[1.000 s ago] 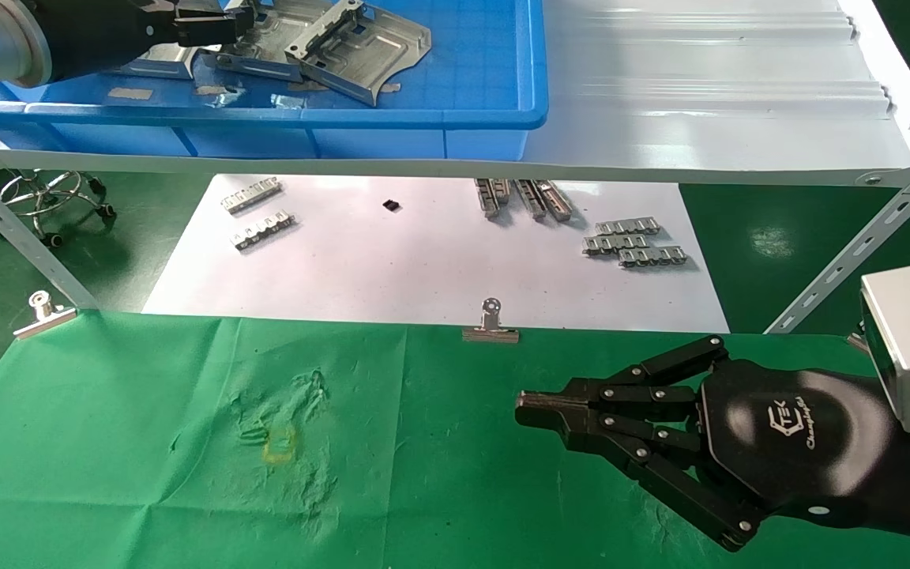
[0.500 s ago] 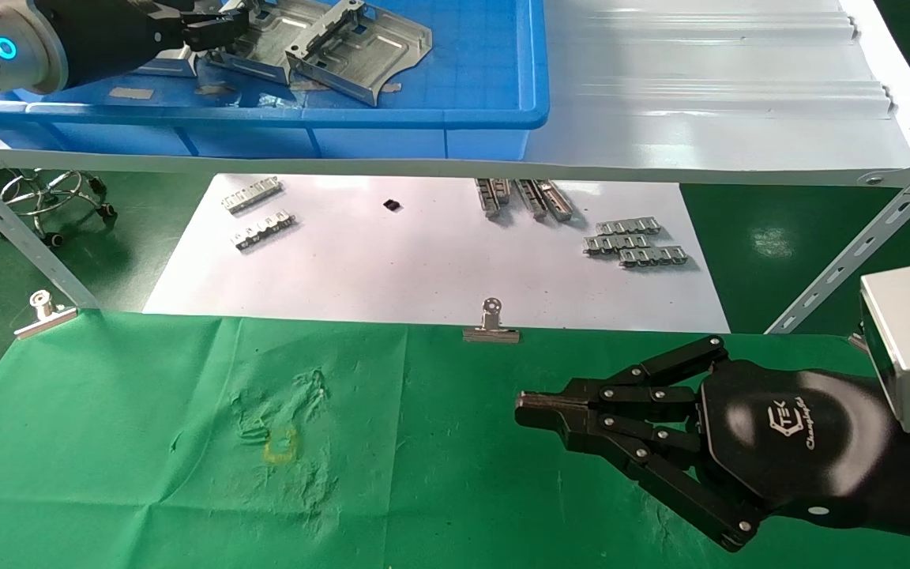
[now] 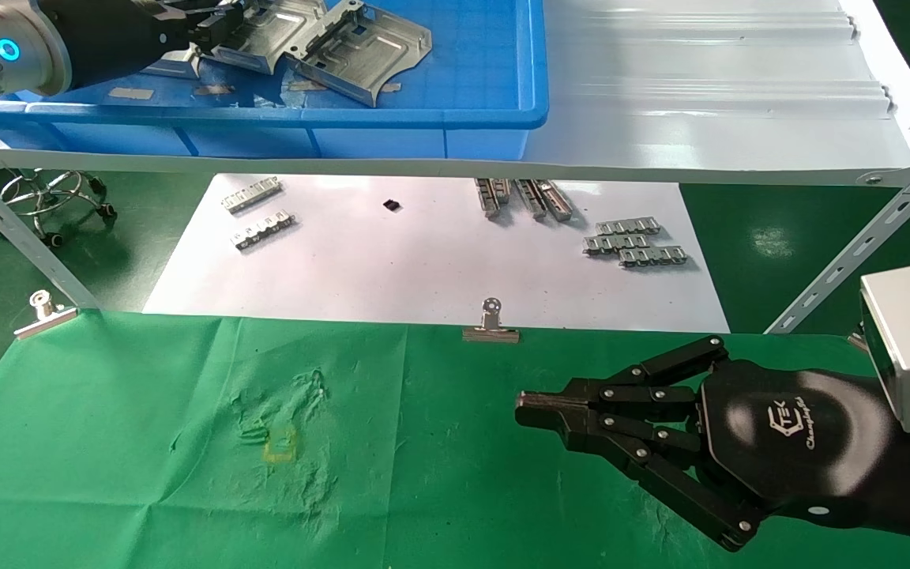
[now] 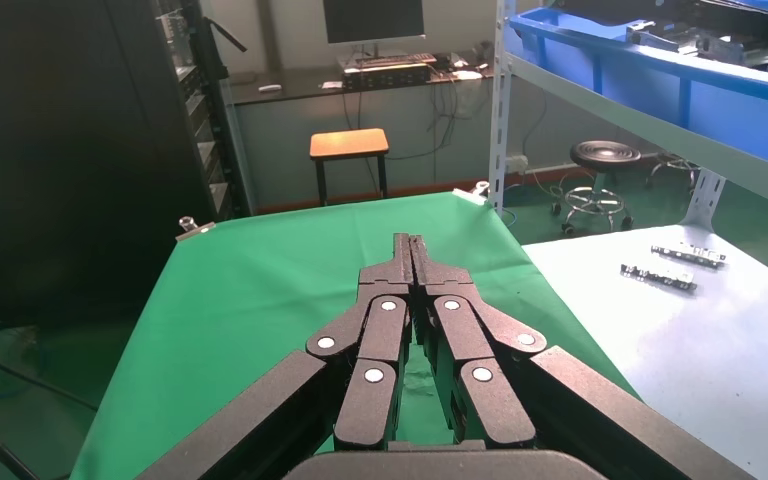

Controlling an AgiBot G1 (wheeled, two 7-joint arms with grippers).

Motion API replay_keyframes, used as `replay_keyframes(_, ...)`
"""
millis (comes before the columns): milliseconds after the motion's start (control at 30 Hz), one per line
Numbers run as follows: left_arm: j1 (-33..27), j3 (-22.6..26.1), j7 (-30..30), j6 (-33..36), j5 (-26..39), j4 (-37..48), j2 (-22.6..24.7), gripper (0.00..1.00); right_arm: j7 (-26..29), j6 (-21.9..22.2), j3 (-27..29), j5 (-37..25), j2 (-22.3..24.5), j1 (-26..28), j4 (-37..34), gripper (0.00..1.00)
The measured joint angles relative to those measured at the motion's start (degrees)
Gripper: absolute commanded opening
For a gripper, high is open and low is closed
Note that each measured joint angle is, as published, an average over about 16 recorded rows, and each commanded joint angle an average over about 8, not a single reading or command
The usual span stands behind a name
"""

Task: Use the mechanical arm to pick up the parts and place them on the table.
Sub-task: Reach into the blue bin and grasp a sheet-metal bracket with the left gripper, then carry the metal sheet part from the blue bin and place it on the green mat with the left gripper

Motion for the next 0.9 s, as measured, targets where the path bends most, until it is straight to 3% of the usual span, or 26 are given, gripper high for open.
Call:
replay_keyframes(567, -1.13, -1.41, 1.94, 5.43, -2.05, -1.83, -1.83, 0.00, 0.00, 0.00, 0.00, 0.00, 0.00, 0.00, 0.00, 0.00)
replay_keyframes(900, -0.67, -3.67, 8.14, 20.14, -5.80, -5.99, -5.96, 0.00, 0.00, 0.00, 0.00, 0.00, 0.00, 0.00, 0.00, 0.00)
